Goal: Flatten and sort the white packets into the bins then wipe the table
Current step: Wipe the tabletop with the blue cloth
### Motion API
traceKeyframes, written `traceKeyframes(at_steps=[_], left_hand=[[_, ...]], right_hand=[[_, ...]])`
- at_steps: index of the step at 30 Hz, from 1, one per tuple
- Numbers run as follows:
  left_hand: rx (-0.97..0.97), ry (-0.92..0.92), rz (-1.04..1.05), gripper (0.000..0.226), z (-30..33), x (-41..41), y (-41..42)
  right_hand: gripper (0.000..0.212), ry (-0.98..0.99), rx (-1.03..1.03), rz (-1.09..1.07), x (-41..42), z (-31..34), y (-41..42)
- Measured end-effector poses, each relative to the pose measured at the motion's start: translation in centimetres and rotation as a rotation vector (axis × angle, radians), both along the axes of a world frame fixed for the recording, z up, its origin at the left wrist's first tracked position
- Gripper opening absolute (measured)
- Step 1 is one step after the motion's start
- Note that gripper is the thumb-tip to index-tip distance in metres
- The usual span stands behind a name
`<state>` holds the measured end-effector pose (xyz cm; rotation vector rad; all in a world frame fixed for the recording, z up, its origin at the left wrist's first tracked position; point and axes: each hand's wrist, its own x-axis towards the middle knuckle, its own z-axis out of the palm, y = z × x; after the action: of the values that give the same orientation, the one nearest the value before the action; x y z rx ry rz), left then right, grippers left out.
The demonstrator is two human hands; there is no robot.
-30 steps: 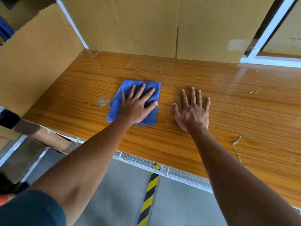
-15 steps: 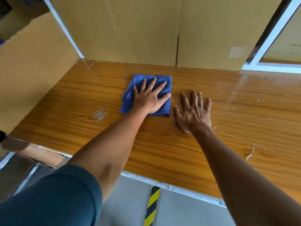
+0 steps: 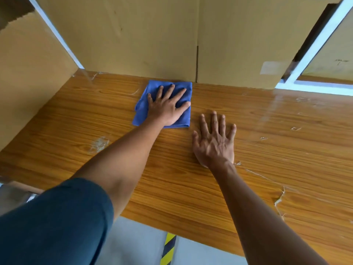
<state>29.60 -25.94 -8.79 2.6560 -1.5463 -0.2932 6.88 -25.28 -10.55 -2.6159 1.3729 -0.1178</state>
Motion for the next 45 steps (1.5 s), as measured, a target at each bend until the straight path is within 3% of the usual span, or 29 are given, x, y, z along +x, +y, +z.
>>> traceKeyframes(at_steps=[3, 9, 18, 25, 34, 42, 45], left_hand=[[0.014, 0.013, -0.011, 0.078, 0.1, 0.1, -0.5], [-0.006, -0.027, -0.135, 0.077, -0.7, -2.0, 6.1], [-0.005, 0.019, -0.113, 0.078, 0.3, 0.5, -1.3], [-0.020, 0.004, -0.201, 0.074, -0.6, -0.6, 5.4], [-0.009, 0.032, -0.168, 0.077, 0.1, 1.9, -1.7], [-0.029, 0.012, -0.244, 0.072, -0.7, 0.9, 5.0], [-0.029, 0.007, -0.228, 0.073, -0.4, 1.4, 3.8]], right_hand=[[0.070, -0.008, 0.006, 0.003, -0.1, -0.1, -0.1], [0.069, 0.015, -0.010, -0.011, -0.2, 0.0, 0.1], [0.065, 0.037, -0.028, -0.033, -0.1, 0.3, 0.3], [0.064, 0.055, 0.002, -0.023, 0.0, 0.9, 0.2], [0.064, 0.040, -0.014, -0.044, 0.1, 0.6, 0.1], [0.063, 0.071, -0.012, -0.078, 0.3, 0.9, 0.5], [0.063, 0.058, -0.009, -0.097, 0.5, 0.7, 0.8]])
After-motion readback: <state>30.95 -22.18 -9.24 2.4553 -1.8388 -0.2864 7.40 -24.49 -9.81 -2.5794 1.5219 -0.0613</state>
